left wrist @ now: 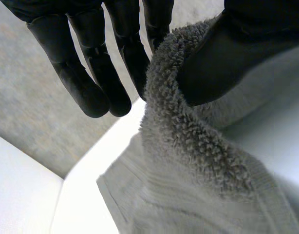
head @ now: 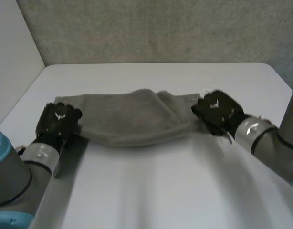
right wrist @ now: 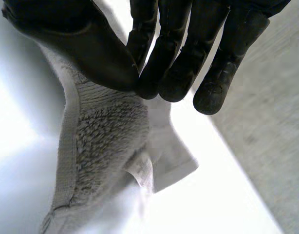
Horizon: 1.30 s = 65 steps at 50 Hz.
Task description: Fold the towel.
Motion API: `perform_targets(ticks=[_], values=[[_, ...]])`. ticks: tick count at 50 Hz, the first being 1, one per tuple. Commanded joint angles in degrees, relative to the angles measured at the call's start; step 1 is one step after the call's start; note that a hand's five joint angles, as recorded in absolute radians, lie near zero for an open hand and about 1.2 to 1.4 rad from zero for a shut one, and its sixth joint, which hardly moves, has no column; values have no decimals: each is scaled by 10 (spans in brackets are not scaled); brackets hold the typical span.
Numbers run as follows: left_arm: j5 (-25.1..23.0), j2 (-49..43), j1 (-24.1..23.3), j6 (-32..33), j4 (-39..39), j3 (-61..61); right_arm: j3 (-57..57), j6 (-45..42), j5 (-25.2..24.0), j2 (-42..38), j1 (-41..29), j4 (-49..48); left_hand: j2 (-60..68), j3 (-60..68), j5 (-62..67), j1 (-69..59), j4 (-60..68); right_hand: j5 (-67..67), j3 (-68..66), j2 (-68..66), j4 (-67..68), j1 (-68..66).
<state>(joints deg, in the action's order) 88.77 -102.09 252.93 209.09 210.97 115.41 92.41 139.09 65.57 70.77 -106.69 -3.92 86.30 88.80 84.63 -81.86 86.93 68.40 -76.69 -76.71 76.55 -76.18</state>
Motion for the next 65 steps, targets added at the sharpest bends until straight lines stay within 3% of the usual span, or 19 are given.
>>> perform_targets(ticks=[1, 5, 8, 10, 15, 17, 27, 35, 44, 50, 59, 65], values=[[2, -16, 0, 0, 3, 17, 46, -26, 3, -5, 21, 5, -63, -88, -146, 19, -69, 16, -33, -33, 34, -38], [2, -32, 0, -1, 4, 9, 45, -22, 2, -15, 23, 15, -63, -88, -146, 19, -69, 16, -33, -33, 34, -38], [2, -38, 0, -1, 8, 3, 33, 13, 2, -42, 21, 10, -75, -100, -158, 30, -81, -374, 357, 357, -356, 352], [2, -41, 0, -1, 12, 1, 27, 30, 3, -43, 21, 10, -83, -108, -166, 39, -89, -422, 405, 405, -404, 400], [2, -45, 0, -1, 17, 2, 23, 75, 5, -36, 27, 15, -98, -123, -181, 54, -104, -434, 417, 417, -416, 412], [2, -45, 0, -2, 18, 3, 44, 95, 6, 7, 39, 17, -100, -125, -183, 55, -106, -451, 434, 434, -432, 429], [2, -49, 0, -2, 18, 12, 170, 89, -11, 70, 82, -30, -110, -135, -193, 65, -116, -486, 469, 469, -468, 464], [2, -49, 0, -2, 18, 16, 217, 83, -26, 89, 126, -37, -137, -162, -220, 92, -143, -417, 400, 400, -399, 395], [2, -46, 0, -2, 18, 19, 258, 66, -88, 131, 161, -11, -138, -163, -222, 94, -145, -374, 357, 357, -355, 351], [2, -46, 0, -2, 18, 20, 263, 65, -131, 123, 162, -11, -152, -177, -235, 107, -158, -379, 362, 362, -360, 356], [2, -46, -1, -2, 18, 21, 219, 56, -128, 27, 153, -18, -167, -192, -250, 123, -173, -402, 385, 385, -384, 380], [2, -46, -1, -2, 18, 25, 194, 54, -129, 6, 148, -19, -169, -194, -252, 124, -175, -402, 385, 385, -384, 380]])
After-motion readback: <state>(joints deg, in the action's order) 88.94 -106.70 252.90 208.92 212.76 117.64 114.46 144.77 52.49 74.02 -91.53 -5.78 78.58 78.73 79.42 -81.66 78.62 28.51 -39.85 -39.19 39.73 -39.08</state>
